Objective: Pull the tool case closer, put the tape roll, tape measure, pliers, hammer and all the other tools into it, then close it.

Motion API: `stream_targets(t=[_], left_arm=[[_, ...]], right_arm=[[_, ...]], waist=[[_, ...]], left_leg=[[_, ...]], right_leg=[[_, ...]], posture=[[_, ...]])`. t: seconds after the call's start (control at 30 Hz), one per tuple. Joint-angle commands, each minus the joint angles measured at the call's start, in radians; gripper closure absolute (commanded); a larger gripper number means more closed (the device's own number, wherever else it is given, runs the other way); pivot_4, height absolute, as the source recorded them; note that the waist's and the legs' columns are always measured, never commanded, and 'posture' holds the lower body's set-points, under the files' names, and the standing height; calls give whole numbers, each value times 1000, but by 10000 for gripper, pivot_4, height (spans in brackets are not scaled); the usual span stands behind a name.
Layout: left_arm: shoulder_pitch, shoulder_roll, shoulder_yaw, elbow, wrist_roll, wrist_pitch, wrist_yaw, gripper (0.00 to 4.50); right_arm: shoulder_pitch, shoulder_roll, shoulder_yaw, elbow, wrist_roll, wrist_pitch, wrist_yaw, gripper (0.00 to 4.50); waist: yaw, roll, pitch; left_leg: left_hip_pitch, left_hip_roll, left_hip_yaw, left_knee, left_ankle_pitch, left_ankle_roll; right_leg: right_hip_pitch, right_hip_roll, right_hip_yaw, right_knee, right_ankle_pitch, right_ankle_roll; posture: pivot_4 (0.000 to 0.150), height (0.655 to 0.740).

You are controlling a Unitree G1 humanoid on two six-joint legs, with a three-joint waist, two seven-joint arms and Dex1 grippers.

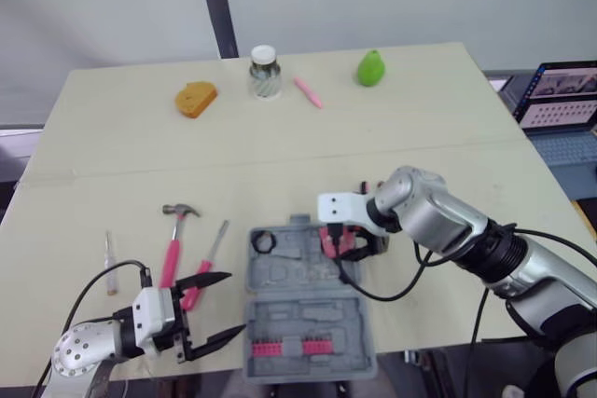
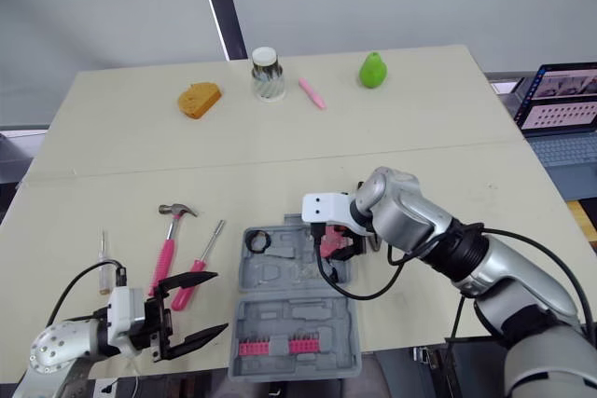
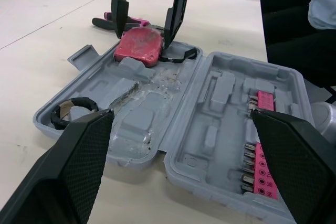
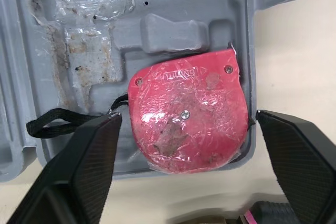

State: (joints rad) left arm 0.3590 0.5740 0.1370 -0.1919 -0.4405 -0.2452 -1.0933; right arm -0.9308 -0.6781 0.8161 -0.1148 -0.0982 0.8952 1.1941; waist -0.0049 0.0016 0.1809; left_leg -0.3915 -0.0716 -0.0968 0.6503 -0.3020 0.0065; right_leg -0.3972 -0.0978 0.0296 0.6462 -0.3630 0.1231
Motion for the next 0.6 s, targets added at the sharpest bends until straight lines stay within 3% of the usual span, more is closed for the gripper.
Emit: stream_targets(t=[0.03,0.23,0.47,0.57,0.6], left_arm=[[12,-6,-9,-16,3,-19,2,0],[5,-10,-16,-19,6,-18,7,0],[0,0,-17,-17,2,-16,3,0],[-14,11,-17,-10,-2,-10,-8,0],[-17,14,-18,-8,-3,-9,-11,0]], right_arm=[[-23,-6,-43,-57,9,20,25,2298],[7,-30,-187,-152,107,114,26,2298],[244,-28,-455,-230,261,-2,-24,2298],[334,-7,-543,-217,316,-63,-50,9983],[350,-3,-556,-215,325,-84,-55,15037]], waist=[[0,0,0],[1,0,0],[4,-4,-2],[4,-5,-3],[4,-5,-3]], left_leg=[[0,0,0,0,0,0],[0,0,0,0,0,0],[0,-1,-1,1,0,0],[1,-1,-1,1,0,1],[1,-1,-1,1,0,1]], right_leg=[[0,0,0,0,0,0],[0,0,0,0,0,0],[1,-1,0,0,0,0],[3,-1,0,-1,0,0],[3,-1,0,-1,0,0]], posture=[[1500,7159],[1500,7159],[1500,7159],[1500,7159],[1500,7159]])
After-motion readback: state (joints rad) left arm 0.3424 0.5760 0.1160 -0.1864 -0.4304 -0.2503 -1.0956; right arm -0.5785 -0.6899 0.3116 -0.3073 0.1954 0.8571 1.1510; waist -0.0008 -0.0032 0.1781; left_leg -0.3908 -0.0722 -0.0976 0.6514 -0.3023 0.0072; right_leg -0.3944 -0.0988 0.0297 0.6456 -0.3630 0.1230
